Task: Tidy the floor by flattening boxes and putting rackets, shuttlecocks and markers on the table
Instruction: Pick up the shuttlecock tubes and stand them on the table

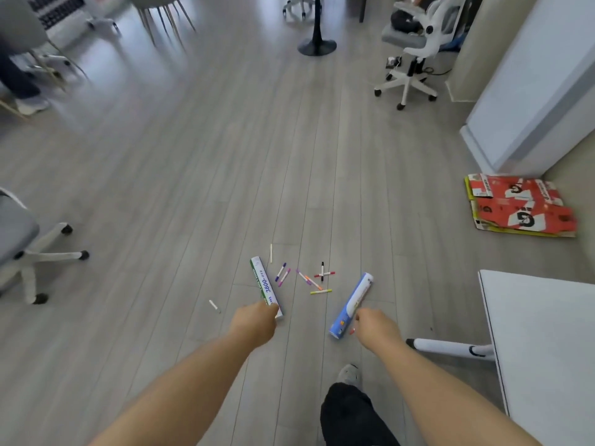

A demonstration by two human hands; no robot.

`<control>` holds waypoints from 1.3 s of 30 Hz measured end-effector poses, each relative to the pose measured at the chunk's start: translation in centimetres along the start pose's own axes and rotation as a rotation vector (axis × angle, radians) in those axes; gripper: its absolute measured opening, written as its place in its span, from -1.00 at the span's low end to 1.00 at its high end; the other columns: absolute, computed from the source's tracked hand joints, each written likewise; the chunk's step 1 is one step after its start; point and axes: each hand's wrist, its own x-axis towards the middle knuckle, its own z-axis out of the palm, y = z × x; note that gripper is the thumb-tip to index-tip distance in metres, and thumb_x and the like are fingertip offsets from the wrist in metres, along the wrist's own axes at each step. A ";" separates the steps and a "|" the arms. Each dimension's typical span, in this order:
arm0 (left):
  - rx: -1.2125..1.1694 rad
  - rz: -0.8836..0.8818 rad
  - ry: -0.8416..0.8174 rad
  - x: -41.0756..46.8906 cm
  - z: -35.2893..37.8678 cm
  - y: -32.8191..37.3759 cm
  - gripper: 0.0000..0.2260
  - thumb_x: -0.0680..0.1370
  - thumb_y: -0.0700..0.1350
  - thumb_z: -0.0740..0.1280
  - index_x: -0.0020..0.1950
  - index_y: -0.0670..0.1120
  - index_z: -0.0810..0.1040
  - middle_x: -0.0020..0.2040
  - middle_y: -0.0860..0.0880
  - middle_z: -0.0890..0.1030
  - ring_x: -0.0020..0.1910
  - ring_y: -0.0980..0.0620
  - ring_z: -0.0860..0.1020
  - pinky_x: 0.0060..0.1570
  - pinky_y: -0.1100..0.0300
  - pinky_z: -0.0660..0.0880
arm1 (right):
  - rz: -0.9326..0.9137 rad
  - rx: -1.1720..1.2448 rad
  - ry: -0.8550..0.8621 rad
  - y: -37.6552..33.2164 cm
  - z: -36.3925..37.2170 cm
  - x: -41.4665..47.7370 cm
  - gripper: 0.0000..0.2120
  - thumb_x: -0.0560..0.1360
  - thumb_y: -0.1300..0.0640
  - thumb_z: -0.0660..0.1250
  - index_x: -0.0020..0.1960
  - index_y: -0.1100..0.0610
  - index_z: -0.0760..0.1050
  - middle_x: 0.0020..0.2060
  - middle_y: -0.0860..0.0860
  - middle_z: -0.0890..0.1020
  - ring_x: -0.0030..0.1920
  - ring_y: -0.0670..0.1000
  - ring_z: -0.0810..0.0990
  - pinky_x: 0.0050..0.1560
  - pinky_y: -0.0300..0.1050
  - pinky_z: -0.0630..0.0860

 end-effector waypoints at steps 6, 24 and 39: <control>-0.121 -0.064 -0.109 9.7 0.2 -1.0 -0.71 0.61 -0.12 0.14 0.33 -0.02 0.40 0.25 -0.08 0.53 0.21 -0.14 0.51 0.10 0.00 0.50 | -0.010 -0.010 -0.047 0.0 -1.4 9.5 -0.74 0.51 0.20 0.12 0.13 0.05 0.48 0.06 0.02 0.61 0.00 0.09 0.59 -0.04 -0.08 0.55; 0.230 0.283 -0.277 47.2 31.0 -8.9 -0.46 0.51 -0.21 0.28 0.47 0.02 0.27 0.38 -0.01 0.38 0.36 -0.08 0.34 0.29 0.07 0.31 | 0.117 -0.109 -0.163 1.5 29.0 41.8 -0.53 0.50 0.29 0.11 0.37 0.01 0.35 0.27 0.03 0.42 0.29 0.11 0.42 0.15 -0.01 0.42; 0.507 0.383 -0.223 62.5 51.8 -10.4 -0.20 0.57 -0.09 0.39 0.62 0.02 -0.08 0.62 -0.14 -0.06 0.59 -0.26 -0.17 0.53 -0.27 -0.12 | -0.032 -0.451 -0.164 9.4 47.5 56.4 -0.47 0.57 0.25 0.13 0.51 0.05 0.14 0.58 0.10 -0.12 0.57 0.16 -0.17 0.51 0.13 -0.04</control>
